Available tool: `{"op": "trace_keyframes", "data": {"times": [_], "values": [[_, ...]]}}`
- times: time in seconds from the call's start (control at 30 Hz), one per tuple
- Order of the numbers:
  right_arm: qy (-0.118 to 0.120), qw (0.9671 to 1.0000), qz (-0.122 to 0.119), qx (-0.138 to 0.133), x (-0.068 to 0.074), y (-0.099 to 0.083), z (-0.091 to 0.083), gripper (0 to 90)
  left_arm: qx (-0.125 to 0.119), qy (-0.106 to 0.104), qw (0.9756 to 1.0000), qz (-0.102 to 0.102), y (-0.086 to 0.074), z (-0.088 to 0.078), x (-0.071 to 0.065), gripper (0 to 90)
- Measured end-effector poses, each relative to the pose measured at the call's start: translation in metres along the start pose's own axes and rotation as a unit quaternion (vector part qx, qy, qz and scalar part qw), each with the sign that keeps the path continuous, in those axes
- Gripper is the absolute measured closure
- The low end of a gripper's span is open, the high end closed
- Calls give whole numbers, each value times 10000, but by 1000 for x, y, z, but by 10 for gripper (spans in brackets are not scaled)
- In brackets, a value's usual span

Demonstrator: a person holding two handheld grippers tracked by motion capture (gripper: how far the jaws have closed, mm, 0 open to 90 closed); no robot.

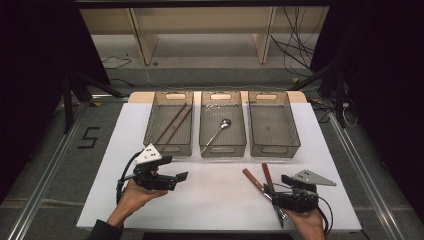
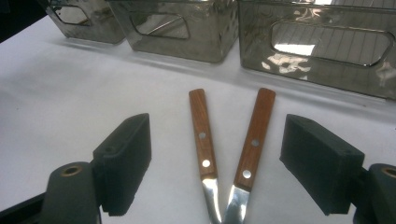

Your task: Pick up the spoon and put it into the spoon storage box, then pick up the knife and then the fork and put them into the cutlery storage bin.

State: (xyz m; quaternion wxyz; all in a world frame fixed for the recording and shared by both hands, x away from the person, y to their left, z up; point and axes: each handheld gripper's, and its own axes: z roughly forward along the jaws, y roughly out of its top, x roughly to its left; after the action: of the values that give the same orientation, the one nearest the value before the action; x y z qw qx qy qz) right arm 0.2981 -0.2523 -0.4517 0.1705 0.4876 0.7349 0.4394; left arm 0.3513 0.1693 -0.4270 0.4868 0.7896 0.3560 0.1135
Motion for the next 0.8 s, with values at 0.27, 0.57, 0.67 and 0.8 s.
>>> {"op": "trace_keyframes", "data": {"times": [0.27,0.57,0.67,0.8], "values": [[-36,9999,9,164,-1,0,2,250,-52,39,10000,-30,-10,-5,-1,158],[-198,9982,-32,564,-7,9,5,271,-109,124,9998,-55,-18,-11,-1,158],[-223,9972,-57,718,-12,14,5,301,-147,184,9997,-33,-19,-14,-2,158],[-262,9943,-134,1023,-16,21,7,326,-140,195,9997,-35,-23,-15,-2,158]]}}
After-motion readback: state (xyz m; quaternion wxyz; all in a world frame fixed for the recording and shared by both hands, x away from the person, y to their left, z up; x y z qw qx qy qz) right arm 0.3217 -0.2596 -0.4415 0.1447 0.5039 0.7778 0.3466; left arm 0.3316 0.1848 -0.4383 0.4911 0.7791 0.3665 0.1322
